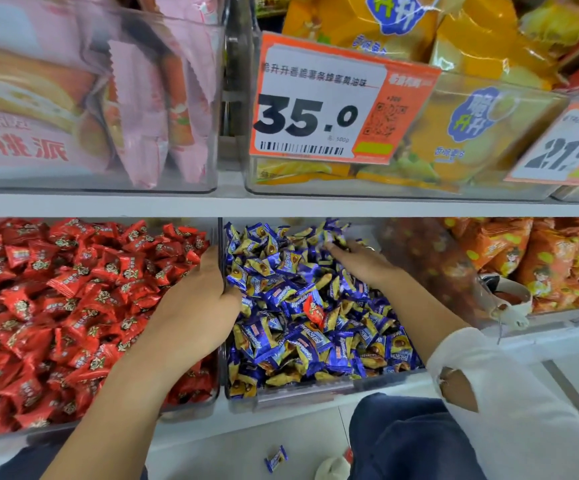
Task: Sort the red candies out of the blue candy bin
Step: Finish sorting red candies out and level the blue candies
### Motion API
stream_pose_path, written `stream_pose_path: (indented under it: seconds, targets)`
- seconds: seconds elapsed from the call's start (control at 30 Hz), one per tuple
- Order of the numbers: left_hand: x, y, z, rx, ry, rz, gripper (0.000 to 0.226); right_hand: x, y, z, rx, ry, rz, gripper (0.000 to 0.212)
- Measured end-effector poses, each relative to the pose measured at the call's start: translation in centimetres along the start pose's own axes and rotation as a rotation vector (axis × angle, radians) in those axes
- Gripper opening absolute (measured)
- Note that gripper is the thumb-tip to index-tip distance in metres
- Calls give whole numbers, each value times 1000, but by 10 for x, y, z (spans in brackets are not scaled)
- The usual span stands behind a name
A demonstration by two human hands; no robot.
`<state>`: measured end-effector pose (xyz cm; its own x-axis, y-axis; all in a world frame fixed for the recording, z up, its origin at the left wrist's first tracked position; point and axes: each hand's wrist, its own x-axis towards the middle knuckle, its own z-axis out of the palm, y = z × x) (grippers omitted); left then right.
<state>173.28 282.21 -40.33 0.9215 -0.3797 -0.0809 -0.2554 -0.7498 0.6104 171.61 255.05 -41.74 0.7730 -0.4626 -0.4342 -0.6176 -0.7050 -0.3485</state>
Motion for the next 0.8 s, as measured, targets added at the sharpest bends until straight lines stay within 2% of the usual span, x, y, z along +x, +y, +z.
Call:
stream_pose_path:
  seconds: [0.1, 0.27, 0.47, 0.57, 0.7, 0.8]
  targets:
    - [0, 0, 0, 10, 4, 19, 27, -17, -16, 12, -140, -18, -154, 76]
    - [6, -8, 7, 7, 30, 38, 24, -58, -35, 20, -303, -99, -341, 62]
    - [27, -33, 25, 50, 53, 26, 30, -85, -41, 25, -455, -44, -432, 56]
    - [33, -41, 31, 73, 49, 16, 33, -69, -38, 24, -343, -132, -406, 57]
    - [36, -45, 32, 86, 44, 13, 31, -39, -31, 16, -156, -284, -280, 72]
    - [34, -42, 29, 75, 42, 15, 35, -24, -21, 13, -148, -226, -179, 73]
